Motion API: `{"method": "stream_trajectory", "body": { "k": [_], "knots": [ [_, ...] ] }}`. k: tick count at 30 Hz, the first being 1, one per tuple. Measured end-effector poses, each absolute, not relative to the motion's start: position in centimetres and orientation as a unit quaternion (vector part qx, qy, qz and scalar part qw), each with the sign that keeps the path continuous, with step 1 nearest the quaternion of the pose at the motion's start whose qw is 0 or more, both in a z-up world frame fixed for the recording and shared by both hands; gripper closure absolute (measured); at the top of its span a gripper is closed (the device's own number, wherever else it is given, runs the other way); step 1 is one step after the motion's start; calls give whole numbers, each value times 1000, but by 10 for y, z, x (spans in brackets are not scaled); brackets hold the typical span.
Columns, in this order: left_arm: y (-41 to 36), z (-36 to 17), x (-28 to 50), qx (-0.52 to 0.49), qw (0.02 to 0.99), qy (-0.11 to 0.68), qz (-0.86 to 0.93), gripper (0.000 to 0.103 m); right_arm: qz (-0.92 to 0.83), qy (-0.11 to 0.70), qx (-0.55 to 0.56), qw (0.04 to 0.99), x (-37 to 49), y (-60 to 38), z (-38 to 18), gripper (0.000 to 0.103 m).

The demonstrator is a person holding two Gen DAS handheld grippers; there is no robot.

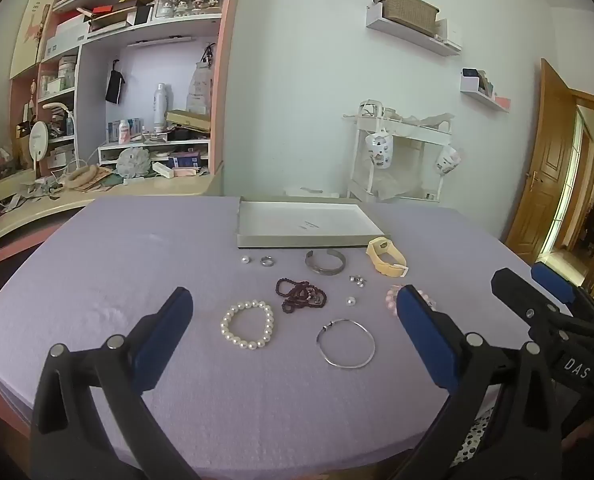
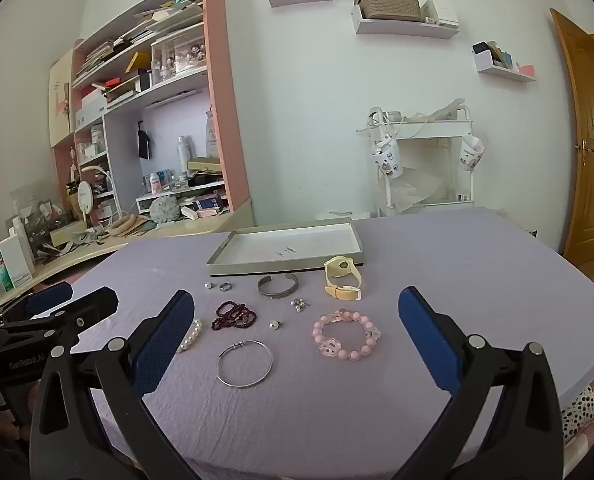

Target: Organize jewelry

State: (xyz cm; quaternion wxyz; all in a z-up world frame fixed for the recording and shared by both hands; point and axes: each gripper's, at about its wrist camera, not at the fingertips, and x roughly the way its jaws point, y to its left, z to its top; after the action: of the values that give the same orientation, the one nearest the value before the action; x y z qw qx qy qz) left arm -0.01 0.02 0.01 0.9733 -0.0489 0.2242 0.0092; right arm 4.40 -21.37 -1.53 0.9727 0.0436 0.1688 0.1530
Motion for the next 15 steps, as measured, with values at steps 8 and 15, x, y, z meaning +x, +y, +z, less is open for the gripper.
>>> {"method": "stream_trajectory", "body": {
  "k": [8,15],
  "knots": [
    [0,0,0,-51,973,225,7,2,152,171,45,972,45,-214,-15,1],
    [-1,0,0,-51,973,225,7,2,154,170,46,972,44,-213,-15,1]
  ]
}}
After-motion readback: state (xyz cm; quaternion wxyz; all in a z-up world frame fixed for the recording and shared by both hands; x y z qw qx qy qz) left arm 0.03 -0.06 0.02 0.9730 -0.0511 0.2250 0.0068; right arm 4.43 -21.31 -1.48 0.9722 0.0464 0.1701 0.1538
